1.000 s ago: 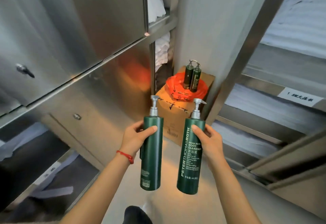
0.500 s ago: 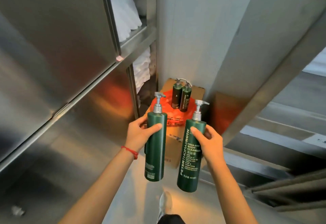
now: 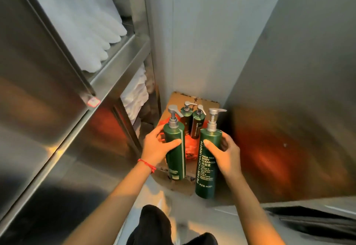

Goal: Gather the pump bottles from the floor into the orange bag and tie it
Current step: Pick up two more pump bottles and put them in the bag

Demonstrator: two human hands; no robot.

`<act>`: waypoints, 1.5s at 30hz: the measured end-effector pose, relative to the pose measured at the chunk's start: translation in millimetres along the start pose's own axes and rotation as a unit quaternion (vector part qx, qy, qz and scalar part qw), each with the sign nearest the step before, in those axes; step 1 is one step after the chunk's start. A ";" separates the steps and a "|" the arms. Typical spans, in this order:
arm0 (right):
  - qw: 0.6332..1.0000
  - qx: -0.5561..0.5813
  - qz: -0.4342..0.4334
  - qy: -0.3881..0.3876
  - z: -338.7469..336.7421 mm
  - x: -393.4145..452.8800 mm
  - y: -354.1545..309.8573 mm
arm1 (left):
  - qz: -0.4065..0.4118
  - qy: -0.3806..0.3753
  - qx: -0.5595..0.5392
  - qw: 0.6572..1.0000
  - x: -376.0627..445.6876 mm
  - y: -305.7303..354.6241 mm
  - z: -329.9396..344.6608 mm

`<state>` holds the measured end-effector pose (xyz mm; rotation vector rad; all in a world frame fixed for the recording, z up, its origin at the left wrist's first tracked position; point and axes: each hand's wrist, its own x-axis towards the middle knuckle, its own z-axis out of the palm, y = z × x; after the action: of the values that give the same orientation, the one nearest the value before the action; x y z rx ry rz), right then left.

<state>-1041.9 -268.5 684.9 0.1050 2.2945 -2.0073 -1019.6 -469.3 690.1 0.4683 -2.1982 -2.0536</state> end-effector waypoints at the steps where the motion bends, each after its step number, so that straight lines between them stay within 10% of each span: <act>1: 1.000 0.004 0.003 0.003 4.3 8.2 1.7 | -0.005 -0.008 0.002 1.000 13.3 -3.5 -0.1; 45: 0.992 -0.093 0.061 0.062 50.5 121.8 159.6 | -0.035 -0.087 0.097 0.991 149.7 -153.6 56.1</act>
<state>-1143.9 -298.2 507.2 0.3547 2.4708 -1.7661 -1153.1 -465.5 513.1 0.4018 -2.5322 -1.9937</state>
